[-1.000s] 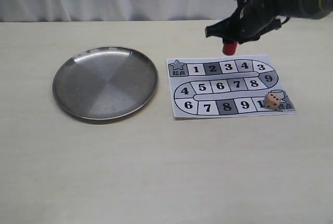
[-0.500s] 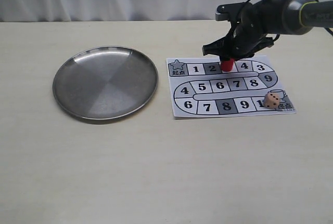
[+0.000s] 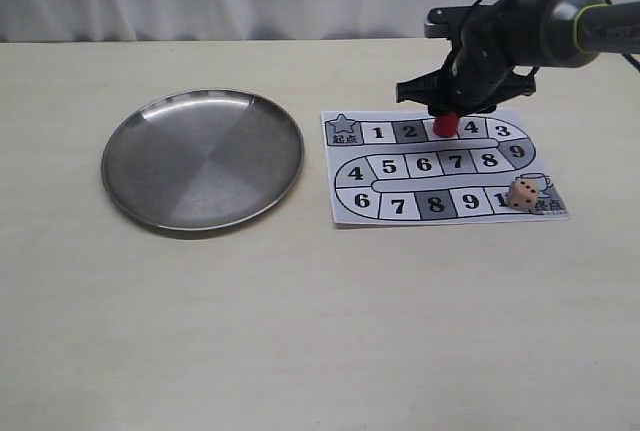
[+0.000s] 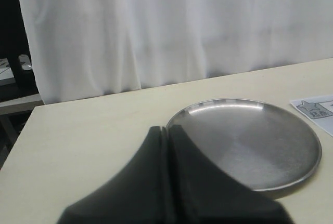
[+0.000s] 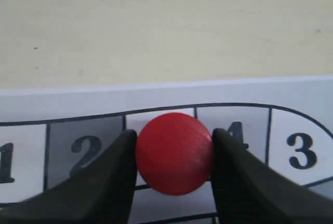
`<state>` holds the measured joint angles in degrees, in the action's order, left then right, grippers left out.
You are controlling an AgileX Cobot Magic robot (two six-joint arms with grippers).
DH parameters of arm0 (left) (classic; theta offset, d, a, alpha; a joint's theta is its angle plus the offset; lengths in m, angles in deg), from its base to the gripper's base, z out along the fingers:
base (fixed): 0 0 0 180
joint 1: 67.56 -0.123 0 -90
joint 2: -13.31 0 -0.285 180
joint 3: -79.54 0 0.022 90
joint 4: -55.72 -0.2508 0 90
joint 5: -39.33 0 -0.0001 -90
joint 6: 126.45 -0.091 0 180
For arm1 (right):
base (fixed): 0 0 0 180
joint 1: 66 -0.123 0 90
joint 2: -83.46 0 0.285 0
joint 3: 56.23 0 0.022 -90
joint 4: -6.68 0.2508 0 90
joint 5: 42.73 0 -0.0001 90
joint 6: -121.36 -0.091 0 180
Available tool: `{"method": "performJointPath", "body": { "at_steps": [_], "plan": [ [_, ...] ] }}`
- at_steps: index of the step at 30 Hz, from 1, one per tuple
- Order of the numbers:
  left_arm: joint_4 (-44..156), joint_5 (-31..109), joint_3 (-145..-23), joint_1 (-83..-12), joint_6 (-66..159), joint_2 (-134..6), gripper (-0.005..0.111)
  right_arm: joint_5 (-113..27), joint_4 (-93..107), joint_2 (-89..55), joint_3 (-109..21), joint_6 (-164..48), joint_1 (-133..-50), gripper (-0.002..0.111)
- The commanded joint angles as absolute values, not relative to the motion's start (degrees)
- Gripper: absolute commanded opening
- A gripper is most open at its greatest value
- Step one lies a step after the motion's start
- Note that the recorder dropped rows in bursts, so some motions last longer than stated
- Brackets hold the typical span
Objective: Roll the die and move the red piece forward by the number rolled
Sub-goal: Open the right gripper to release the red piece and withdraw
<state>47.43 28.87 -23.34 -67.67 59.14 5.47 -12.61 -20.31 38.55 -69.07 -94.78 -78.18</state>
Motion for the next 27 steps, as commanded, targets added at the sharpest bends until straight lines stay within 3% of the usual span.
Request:
{"method": "performJointPath", "body": {
  "at_steps": [1, 6, 23, 27],
  "plan": [
    [47.4, 29.4, -23.2, -67.5, 59.2, 5.5, 0.0, -7.0, -27.5, 39.3, -69.0, -104.6, -77.9, 0.016],
    [47.4, 29.4, -23.2, -67.5, 59.2, 5.5, 0.0, -7.7, -26.8, 39.3, -69.0, -104.7, -78.1, 0.028],
    [47.4, 29.4, -23.2, -67.5, 59.2, 5.5, 0.0, -13.0, -16.6, 39.3, -69.0, -99.6, -78.1, 0.027],
    [47.4, 29.4, -23.2, -67.5, 59.2, 5.5, 0.0, -12.9, -16.6, 39.3, -69.0, -99.7, -78.1, 0.033]
  ]
}}
